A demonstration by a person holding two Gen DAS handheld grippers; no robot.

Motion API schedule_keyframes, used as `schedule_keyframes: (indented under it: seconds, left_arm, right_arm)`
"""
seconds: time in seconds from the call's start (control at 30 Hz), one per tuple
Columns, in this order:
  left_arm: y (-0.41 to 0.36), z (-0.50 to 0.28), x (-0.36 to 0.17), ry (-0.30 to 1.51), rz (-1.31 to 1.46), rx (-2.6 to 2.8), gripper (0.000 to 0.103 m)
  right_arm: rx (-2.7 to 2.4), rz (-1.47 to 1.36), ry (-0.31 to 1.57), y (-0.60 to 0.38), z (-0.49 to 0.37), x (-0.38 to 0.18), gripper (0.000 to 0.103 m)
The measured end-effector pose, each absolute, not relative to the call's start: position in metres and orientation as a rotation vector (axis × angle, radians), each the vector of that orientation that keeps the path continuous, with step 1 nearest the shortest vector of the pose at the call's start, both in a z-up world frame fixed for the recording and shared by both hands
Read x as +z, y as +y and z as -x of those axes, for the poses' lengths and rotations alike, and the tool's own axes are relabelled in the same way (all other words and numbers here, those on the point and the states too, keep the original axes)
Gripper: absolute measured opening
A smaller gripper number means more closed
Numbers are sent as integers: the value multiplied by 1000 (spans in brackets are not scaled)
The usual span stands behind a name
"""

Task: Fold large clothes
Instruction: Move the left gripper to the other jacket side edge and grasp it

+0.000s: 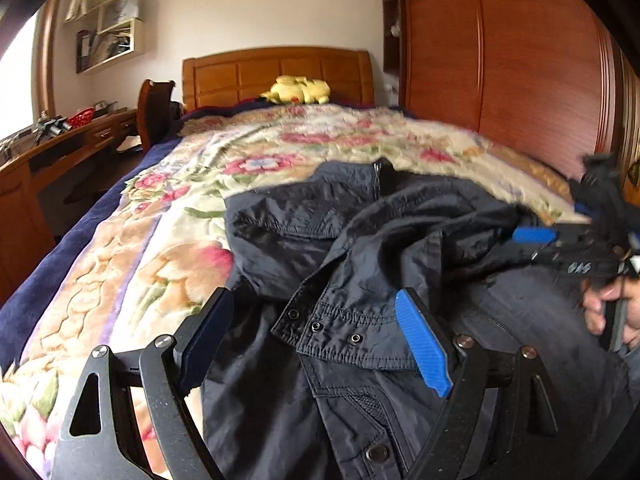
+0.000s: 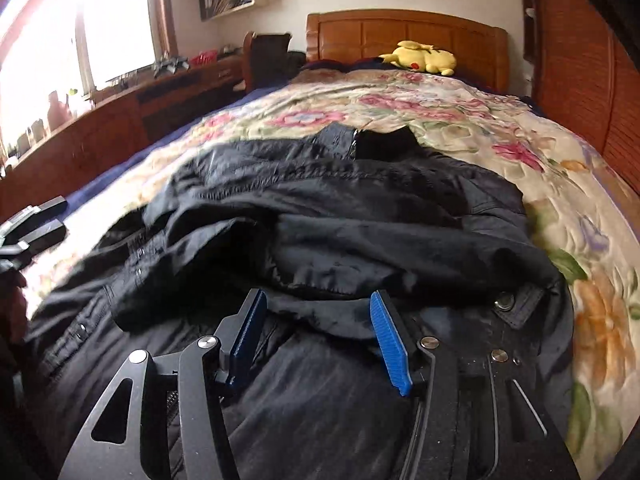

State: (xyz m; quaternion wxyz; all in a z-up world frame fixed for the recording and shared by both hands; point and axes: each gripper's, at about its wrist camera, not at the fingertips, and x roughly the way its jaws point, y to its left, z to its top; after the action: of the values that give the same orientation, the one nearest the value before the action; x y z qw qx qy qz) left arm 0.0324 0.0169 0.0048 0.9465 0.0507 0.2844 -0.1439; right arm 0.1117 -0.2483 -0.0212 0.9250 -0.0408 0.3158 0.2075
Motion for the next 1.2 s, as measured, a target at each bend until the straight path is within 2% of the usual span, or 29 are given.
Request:
schedule_keyframes:
  seconds: [0.43, 0.8, 0.93, 1.07, 1.13, 1.2]
  left_arm:
    - [-4, -94, -34, 828, -238, -300, 84]
    - [3, -119, -61, 965, -172, -346, 81]
    - [3, -117, -62, 962, -159, -366, 64]
    - [5, -112, -57, 940, -161, -349, 39]
    - [7, -109, -53, 924, -158, -352, 31]
    - [9, -107, -49, 909, -166, -350, 28]
  right_arm:
    - [459, 77, 584, -258, -99, -20, 56]
    - [459, 44, 597, -262, -103, -22, 56]
    - [460, 40, 596, -262, -103, -23, 56]
    - [460, 37, 592, -262, -102, -22, 56]
    - [461, 36, 589, -262, -102, -22, 56]
    - [459, 35, 591, -261, -102, -23, 56]
